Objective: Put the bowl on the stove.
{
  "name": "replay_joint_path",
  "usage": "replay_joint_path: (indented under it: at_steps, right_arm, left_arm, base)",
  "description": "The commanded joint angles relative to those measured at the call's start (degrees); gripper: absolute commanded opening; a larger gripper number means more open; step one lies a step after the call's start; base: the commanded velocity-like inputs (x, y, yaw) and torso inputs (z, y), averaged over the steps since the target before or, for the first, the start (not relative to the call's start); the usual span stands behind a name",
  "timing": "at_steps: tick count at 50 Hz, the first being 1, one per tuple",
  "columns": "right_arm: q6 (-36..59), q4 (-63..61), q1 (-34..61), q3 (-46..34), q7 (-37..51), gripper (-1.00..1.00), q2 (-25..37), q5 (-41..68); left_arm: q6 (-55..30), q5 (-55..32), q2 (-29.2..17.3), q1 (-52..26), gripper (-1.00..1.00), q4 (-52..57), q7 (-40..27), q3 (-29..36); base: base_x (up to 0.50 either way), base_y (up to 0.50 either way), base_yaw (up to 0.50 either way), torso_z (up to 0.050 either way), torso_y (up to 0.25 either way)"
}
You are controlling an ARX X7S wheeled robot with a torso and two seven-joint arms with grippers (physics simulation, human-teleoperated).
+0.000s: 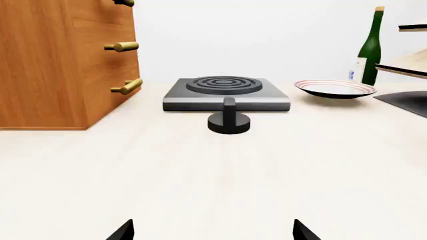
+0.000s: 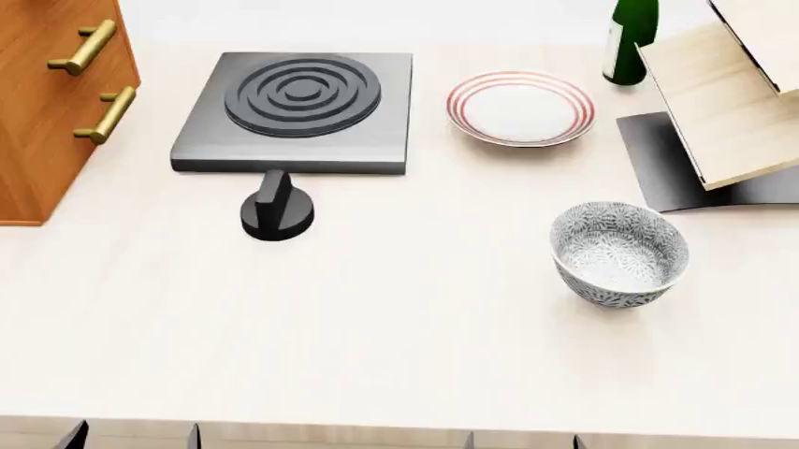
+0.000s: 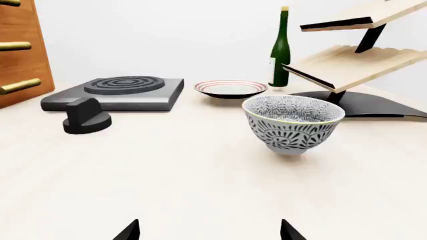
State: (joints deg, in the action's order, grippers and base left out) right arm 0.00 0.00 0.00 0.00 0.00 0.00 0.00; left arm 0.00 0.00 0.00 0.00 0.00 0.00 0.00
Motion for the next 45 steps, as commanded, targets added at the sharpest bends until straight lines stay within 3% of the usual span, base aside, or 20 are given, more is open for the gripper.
replay_joint_path:
  at_steps: [1,23,24,25,27,36,45]
  right_arm:
    - [0.04,0.29,0.18,-0.97,1.07,1.00,0.83,1.31]
    - [1.79,0.17,-0.04,-4.99,3.97,1.00,3.80,4.06]
    - [62.31,40.82,54.71,-70.80,9.79,1.00,0.00,33.12]
    - [1.90,0.23,-0.27,-1.14,0.03,1.00,0.57,0.68]
    - [3.90,-1.39,-0.57,-0.80,0.19,1.00,0.90,5.12]
    - [7.51,-5.58,-0.51,-2.28,2.48,1.00,2.62,6.92]
    - [19.68,-15.41,4.22,-1.02,6.70,1.00,4.84,8.44]
  left_arm:
    - [0.07,0.17,-0.94,-0.45,1.00,-0.85,-1.70,1.22]
    - [-1.88,0.44,-3.91,-0.80,1.00,-1.02,-6.75,5.44]
    - [5.06,-1.07,-0.08,-21.10,1.00,-53.61,-7.70,12.71]
    - [-2.94,4.60,-0.75,-0.38,1.00,-0.38,-3.02,1.89]
    - [-3.14,2.61,-0.90,-0.59,1.00,-0.93,-3.39,2.45]
    - [-3.46,1.33,-2.56,-0.38,1.00,0.14,-5.28,3.83]
    - [-6.57,2.64,-4.74,0.33,1.00,7.94,-6.96,4.65]
  base:
    - [0.00,0.00,0.00,0.000,0.000]
    - [0.00,0.00,0.00,0.000,0.000]
    - [0.00,0.00,0.00,0.000,0.000]
    - [0.00,0.00,0.00,0.000,0.000]
    - [0.00,0.00,0.00,0.000,0.000]
    - [0.00,0.00,0.00,0.000,0.000]
    - [0.00,0.00,0.00,0.000,0.000]
